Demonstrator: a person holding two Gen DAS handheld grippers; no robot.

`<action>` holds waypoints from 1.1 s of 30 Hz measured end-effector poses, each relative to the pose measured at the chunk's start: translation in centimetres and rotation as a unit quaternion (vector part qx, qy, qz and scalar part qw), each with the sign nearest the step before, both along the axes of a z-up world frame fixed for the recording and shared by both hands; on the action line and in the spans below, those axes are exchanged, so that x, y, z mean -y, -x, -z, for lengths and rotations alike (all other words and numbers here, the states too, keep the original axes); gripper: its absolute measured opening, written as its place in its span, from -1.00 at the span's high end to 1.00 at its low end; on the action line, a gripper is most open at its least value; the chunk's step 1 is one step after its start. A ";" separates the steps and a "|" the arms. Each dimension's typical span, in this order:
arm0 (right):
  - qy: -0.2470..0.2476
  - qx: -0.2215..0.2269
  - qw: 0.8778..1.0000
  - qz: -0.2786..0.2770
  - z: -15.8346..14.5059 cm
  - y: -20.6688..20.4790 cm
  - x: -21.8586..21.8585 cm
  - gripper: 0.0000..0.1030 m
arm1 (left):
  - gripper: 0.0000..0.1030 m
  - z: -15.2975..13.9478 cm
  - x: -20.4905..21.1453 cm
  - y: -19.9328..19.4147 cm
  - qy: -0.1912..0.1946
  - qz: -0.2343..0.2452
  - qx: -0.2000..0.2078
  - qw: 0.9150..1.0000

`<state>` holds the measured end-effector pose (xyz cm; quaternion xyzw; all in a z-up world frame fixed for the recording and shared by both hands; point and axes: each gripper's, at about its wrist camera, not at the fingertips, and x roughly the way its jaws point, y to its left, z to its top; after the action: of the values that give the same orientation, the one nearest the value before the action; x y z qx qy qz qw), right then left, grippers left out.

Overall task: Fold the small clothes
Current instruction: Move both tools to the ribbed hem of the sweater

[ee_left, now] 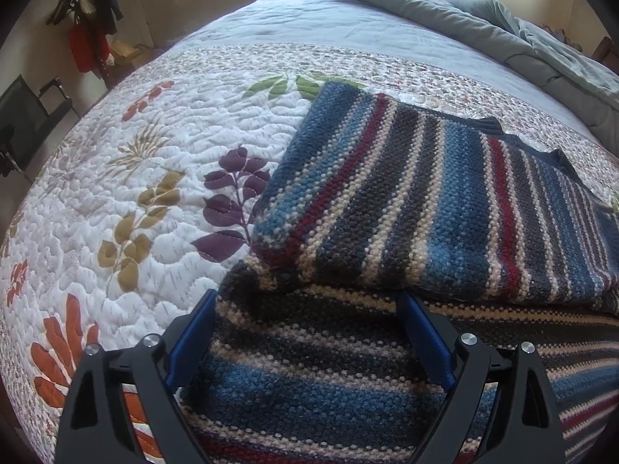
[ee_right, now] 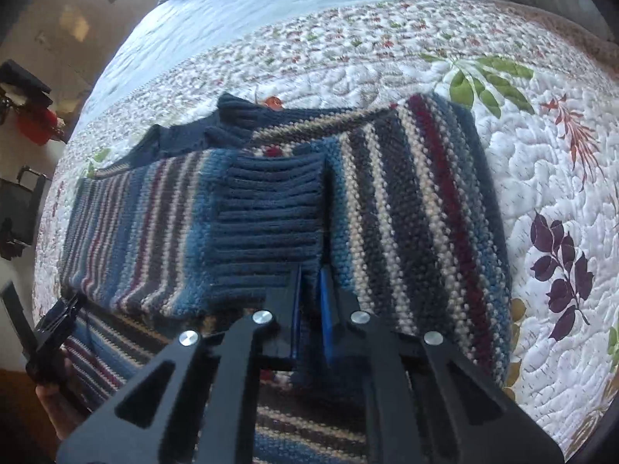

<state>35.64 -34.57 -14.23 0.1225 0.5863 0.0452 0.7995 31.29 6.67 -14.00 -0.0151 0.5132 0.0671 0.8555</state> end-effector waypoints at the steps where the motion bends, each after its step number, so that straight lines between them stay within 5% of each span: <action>1: 0.003 0.001 1.000 0.000 0.4 0.0 -0.2 0.83 | -0.81 0.1 0.0 0.0 -0.001 0.001 0.000 1.000; 6: -0.004 0.023 1.000 0.013 -0.9 1.9 0.1 0.65 | -0.81 -0.4 0.0 0.4 0.001 0.010 -0.002 1.000; 11: -0.021 0.025 0.999 -0.012 -2.2 10.1 0.2 0.59 | -0.81 -1.9 0.0 4.1 -0.002 0.038 0.004 0.999; 17: -0.041 0.015 0.998 -0.048 -1.6 20.4 -1.6 0.54 | -0.81 -3.3 -0.9 11.7 0.089 0.054 -0.012 0.994; 21: -0.030 -0.026 0.999 -0.031 1.9 23.5 -1.8 0.58 | -0.81 -1.0 -0.3 15.1 0.064 0.067 -0.046 0.995; 24: -0.050 -0.012 0.999 -0.014 2.0 24.4 -1.3 0.58 | -0.81 -0.6 0.7 16.8 0.013 0.091 -0.034 0.995; 28: -0.066 0.016 0.998 -0.010 -0.8 27.2 -0.9 0.20 | -0.81 -2.7 0.1 19.6 0.020 0.096 -0.030 0.995; 33: -0.037 0.024 0.999 -0.013 -2.3 32.6 0.1 0.00 | -0.81 -4.8 -3.2 24.4 0.019 0.069 -0.028 0.997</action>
<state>3.00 -34.64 -11.94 0.1428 0.5664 0.0804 0.8077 6.90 9.92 -9.19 0.0055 0.5378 -0.0016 0.8430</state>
